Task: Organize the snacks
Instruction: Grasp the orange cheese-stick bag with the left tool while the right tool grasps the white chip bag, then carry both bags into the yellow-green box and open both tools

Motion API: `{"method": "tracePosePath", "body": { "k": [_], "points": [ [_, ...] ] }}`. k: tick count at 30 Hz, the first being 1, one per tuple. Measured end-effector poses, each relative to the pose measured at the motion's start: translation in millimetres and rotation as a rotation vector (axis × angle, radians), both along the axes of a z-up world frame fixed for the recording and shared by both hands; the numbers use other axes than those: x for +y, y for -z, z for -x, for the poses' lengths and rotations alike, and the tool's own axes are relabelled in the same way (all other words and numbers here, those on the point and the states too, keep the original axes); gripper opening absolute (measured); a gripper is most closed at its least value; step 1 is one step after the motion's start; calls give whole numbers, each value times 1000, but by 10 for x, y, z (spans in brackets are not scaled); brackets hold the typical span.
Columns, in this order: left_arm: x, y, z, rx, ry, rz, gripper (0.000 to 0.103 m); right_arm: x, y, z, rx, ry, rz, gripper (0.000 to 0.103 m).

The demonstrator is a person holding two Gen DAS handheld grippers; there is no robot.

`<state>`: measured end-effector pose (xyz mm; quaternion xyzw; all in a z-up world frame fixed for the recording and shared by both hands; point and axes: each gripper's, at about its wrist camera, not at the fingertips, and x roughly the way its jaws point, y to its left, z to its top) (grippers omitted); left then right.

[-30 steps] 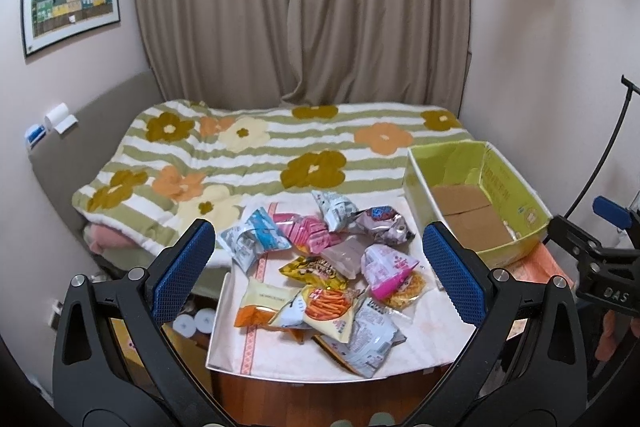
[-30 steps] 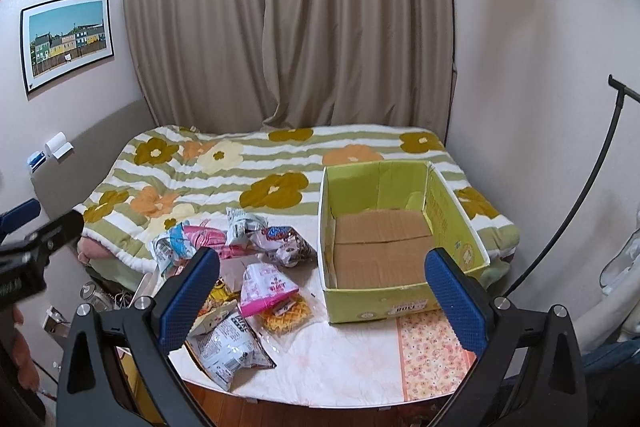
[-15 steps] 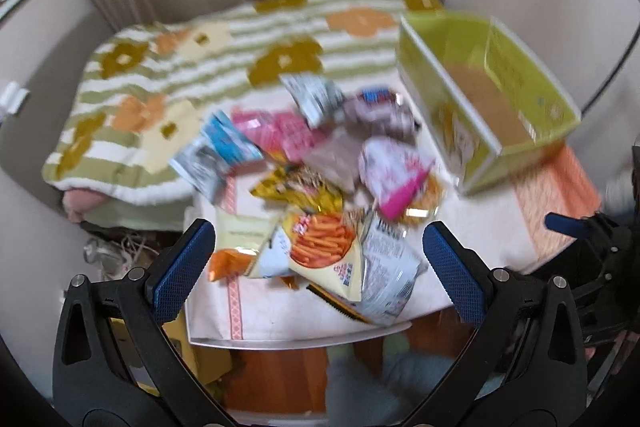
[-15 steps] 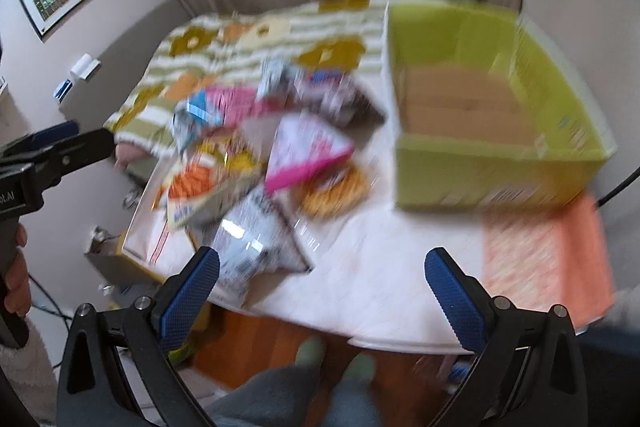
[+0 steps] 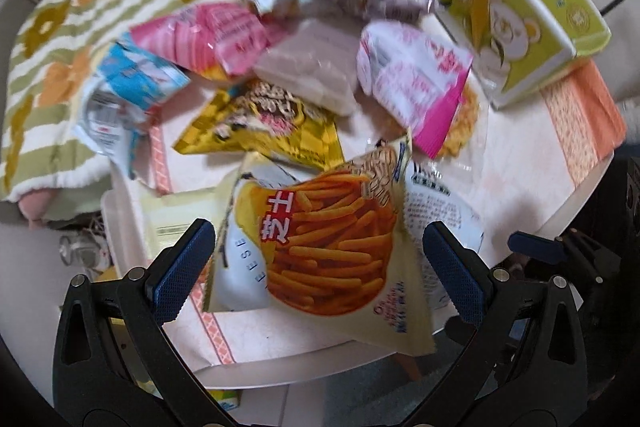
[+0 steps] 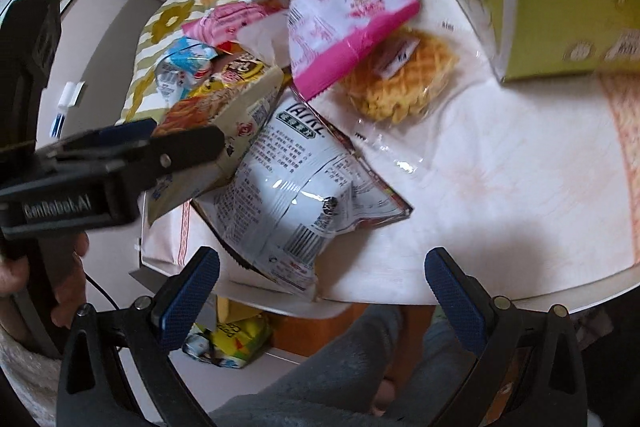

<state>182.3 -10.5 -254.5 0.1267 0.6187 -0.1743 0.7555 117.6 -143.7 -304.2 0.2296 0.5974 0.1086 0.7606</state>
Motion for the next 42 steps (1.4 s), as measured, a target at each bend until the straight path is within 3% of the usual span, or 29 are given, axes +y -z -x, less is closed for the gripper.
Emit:
{"method": "tracePosePath", "body": {
  "k": [9, 14, 18, 31, 32, 34, 35, 42],
  "points": [
    [135, 125, -123, 59, 30, 74, 100, 40, 127, -87, 51, 95, -44, 102],
    [203, 123, -136, 52, 57, 117, 84, 114, 141, -113, 61, 123, -57, 102],
    [304, 103, -141, 52, 67, 156, 77, 162, 162, -136, 64, 139, -59, 102],
    [534, -211, -133, 6, 72, 231, 76, 277, 207, -302, 83, 241, -48, 102],
    [555, -222, -139, 5, 70, 235, 76, 279, 214, -310, 87, 248, -45, 101],
    [609, -254, -162, -6, 64, 241, 76, 299, 227, -325, 95, 258, -46, 84],
    [638, -266, -159, -8, 61, 244, 76, 313, 242, -333, 99, 257, -74, 70],
    [789, -456, -167, -47, 22, 286, 76, 416, 39, -342, 79, 245, -49, 65]
  ]
}}
